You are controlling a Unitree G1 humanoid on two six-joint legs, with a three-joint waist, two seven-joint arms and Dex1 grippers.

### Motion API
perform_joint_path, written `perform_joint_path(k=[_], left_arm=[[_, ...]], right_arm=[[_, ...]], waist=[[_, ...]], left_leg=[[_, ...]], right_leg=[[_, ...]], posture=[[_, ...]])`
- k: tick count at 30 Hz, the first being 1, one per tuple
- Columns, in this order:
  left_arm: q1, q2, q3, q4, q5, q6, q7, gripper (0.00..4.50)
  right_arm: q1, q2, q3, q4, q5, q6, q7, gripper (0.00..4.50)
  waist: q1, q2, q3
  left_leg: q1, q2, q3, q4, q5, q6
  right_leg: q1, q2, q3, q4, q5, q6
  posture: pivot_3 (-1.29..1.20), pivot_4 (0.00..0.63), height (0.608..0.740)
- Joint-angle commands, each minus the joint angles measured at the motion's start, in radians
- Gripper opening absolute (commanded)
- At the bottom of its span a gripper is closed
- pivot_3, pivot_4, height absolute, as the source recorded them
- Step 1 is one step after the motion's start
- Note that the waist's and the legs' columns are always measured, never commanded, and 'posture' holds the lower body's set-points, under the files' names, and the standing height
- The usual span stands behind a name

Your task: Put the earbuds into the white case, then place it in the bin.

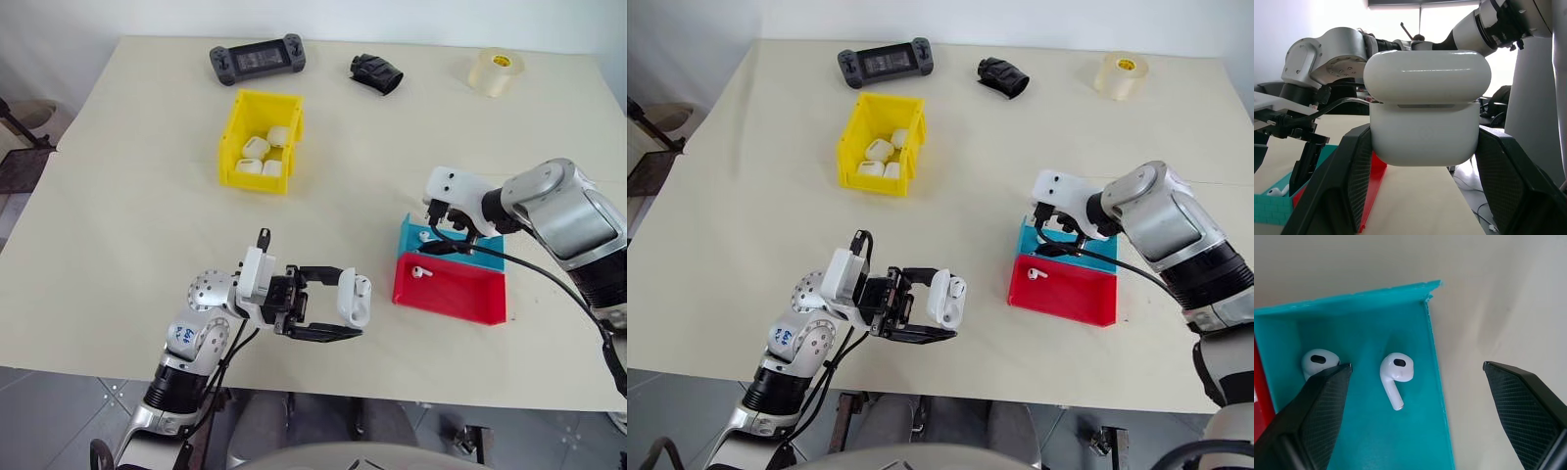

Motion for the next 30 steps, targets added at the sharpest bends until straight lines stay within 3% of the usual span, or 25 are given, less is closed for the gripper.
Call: perform_joint_path(k=[1, 3, 10, 25, 30], left_arm=[[0.007, -0.006, -0.008, -0.043, -0.012, -0.006, 0.011, 2.78], [0.008, -0.007, -0.008, -0.044, -0.011, -0.007, 0.015, 2.78], [0.013, -0.005, -0.006, -0.054, -0.011, -0.007, 0.031, 2.78], [0.015, 0.004, -0.001, -0.059, -0.010, -0.014, 0.040, 2.78], [0.011, 0.008, 0.002, -0.060, -0.011, -0.013, 0.042, 2.78]], right_arm=[[-0.032, 0.013, -0.002, 0.030, -0.053, -0.049, 0.038, 4.31], [-0.037, 0.026, -0.006, 0.046, -0.074, -0.064, 0.057, 3.87], [-0.034, 0.045, -0.008, 0.067, -0.134, -0.111, 0.121, 1.48], [-0.017, 0.073, -0.021, 0.084, -0.200, -0.157, 0.192, 1.48], [-0.013, 0.078, -0.034, 0.086, -0.213, -0.162, 0.192, 0.47]], waist=[[0.000, 0.000, 0.000], [-0.001, 0.000, 0.000], [-0.001, 0.000, 0.000], [-0.004, 0.000, 0.000], [-0.006, 0.000, 0.000]], left_leg=[[0.000, 0.000, 0.000, 0.000, 0.000, 0.000], [0.000, 0.000, 0.000, 0.000, 0.000, 0.000], [0.000, 0.000, 0.000, 0.000, 0.000, 0.000], [0.000, 0.000, 0.000, 0.001, 0.000, 0.000], [0.000, 0.000, 0.000, 0.001, 0.000, 0.000]], right_leg=[[0.000, 0.000, 0.000, 0.000, 0.000, 0.000], [0.000, 0.000, 0.000, 0.000, 0.000, 0.000], [0.000, 0.000, 0.000, 0.001, 0.000, 0.000], [0.000, 0.000, 0.000, 0.002, 0.000, 0.000], [0.000, 0.000, 0.000, 0.003, 0.000, 0.000]], posture=[[0.00, 0.150, 0.740], [0.00, 0.150, 0.740], [0.00, 0.150, 0.740], [0.00, 0.150, 0.740], [0.00, 0.150, 0.740]])
